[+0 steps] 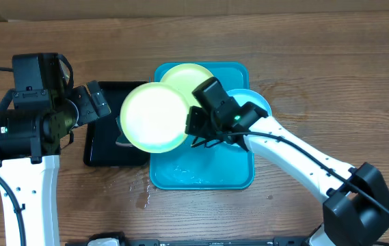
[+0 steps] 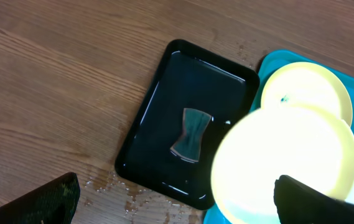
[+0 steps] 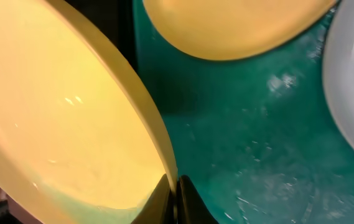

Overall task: Clean dirty plates on tray and stack at the side
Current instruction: 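Grasp the scrubbed yellow plate rim with the right gripper and lift it, then tilt the yellow plate over the black tray to drain it, right gripper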

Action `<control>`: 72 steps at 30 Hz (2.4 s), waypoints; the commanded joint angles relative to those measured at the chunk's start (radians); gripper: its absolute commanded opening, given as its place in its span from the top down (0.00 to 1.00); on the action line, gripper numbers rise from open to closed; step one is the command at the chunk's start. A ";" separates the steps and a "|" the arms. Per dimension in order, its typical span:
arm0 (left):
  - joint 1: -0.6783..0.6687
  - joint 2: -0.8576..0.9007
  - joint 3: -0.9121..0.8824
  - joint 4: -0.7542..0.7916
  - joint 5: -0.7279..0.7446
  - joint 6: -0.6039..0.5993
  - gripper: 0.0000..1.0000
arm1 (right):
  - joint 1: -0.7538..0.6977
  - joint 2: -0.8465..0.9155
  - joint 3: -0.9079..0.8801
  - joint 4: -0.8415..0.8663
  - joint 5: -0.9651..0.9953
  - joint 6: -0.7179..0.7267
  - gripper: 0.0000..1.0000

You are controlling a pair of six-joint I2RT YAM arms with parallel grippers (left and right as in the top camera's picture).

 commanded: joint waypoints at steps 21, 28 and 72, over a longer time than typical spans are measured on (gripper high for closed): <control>0.003 -0.005 0.015 0.001 -0.013 -0.018 0.00 | 0.272 0.096 0.030 0.379 0.659 -0.269 0.96; 0.003 -0.005 0.015 0.001 -0.013 -0.018 0.00 | 0.336 0.096 0.030 0.602 0.809 -0.717 0.96; 0.003 -0.005 0.015 0.001 -0.013 -0.018 0.00 | 0.433 0.096 0.030 1.074 0.851 -1.661 0.96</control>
